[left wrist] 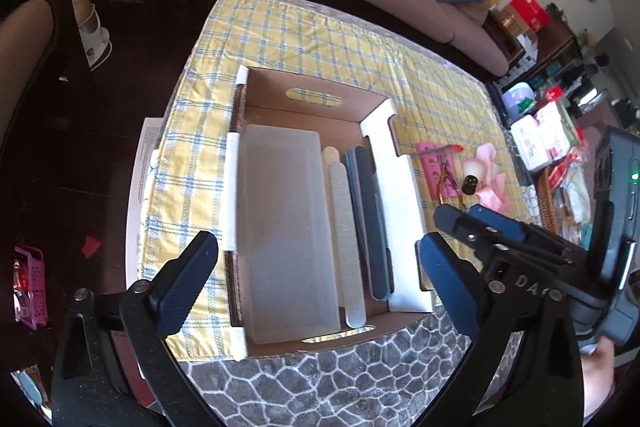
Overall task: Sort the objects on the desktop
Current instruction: 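Lower the grey nail file into the tray and open the right gripper, then move both tools over to the pink towel on the cloth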
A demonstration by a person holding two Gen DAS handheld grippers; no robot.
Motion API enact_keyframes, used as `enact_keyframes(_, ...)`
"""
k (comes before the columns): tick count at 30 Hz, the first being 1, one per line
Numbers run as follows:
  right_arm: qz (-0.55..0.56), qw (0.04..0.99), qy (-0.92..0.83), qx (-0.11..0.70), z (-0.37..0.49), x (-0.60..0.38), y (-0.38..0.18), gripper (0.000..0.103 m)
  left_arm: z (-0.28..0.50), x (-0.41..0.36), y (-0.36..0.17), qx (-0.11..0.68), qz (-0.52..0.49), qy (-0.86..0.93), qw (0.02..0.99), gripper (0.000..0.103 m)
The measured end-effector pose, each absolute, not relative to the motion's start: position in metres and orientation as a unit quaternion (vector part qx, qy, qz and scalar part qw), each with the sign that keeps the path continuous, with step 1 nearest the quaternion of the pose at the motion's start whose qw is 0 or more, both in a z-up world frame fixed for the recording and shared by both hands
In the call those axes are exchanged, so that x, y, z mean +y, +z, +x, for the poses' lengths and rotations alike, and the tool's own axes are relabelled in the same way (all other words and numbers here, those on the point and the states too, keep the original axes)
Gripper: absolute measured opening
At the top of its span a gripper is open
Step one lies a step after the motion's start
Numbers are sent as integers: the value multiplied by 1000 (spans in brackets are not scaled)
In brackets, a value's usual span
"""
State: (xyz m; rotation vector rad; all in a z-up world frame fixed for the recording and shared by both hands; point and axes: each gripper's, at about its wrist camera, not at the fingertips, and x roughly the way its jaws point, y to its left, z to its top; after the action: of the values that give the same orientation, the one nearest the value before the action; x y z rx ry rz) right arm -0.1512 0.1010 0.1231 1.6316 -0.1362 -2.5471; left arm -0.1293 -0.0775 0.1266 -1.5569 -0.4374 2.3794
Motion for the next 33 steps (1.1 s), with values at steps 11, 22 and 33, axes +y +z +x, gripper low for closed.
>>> enact_keyframes(11, 523, 53, -850, -45, -128, 182, 149, 79, -125, -12, 134, -115, -542, 815, 172, 103)
enact_keyframes(22, 512, 14, -856, -69, -106, 290, 149, 103, -125, 83, 132, -66, -545, 808, 212, 103)
enact_keyframes(33, 489, -44, -865, -106, -92, 405, 137, 103, -141, 193, 99, -6, -562, 786, 257, 103)
